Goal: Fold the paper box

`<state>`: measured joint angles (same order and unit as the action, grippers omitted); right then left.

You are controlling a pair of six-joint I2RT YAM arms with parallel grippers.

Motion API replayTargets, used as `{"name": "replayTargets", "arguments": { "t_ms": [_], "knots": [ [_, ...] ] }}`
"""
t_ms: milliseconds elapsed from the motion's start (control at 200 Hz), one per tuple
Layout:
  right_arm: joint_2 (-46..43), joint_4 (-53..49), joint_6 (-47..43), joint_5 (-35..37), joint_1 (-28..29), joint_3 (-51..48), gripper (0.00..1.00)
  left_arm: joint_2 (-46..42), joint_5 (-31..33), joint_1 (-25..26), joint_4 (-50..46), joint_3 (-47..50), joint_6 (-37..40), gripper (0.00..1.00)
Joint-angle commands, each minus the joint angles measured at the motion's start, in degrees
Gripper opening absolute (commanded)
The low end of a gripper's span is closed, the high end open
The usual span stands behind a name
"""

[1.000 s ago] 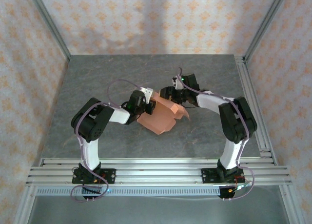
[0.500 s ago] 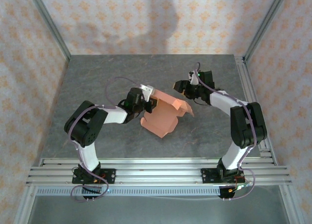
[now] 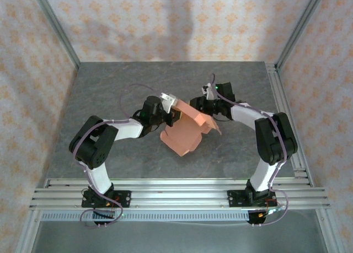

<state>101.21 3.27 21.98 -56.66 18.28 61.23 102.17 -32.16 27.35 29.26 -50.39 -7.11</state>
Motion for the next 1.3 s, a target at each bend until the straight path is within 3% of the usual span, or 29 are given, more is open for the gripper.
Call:
{"name": "replayTargets", "arguments": {
  "t_ms": [0, 636, 916, 1291],
  "knots": [
    [0.0, 2.6, -0.9, -2.7, 1.4, 0.1, 0.44, 0.2, -0.5, -0.3, 0.5, -2.6, -2.4, 0.00],
    [2.4, 13.8, 7.0, -3.9, 5.4, -2.8, 0.39, 2.4, 2.8, -0.5, 0.5, -6.7, -10.2, 0.00],
    [1.0, 15.3, 10.1, 0.9, 0.3, -4.6, 0.39, 1.0, 1.5, -0.5, 0.3, -4.2, -6.2, 0.00],
    [0.6, 6.9, 1.9, -1.0, 4.1, -2.5, 0.41, 2.1, 2.2, -0.7, 1.0, -5.9, -9.8, 0.00]
  ]
}}
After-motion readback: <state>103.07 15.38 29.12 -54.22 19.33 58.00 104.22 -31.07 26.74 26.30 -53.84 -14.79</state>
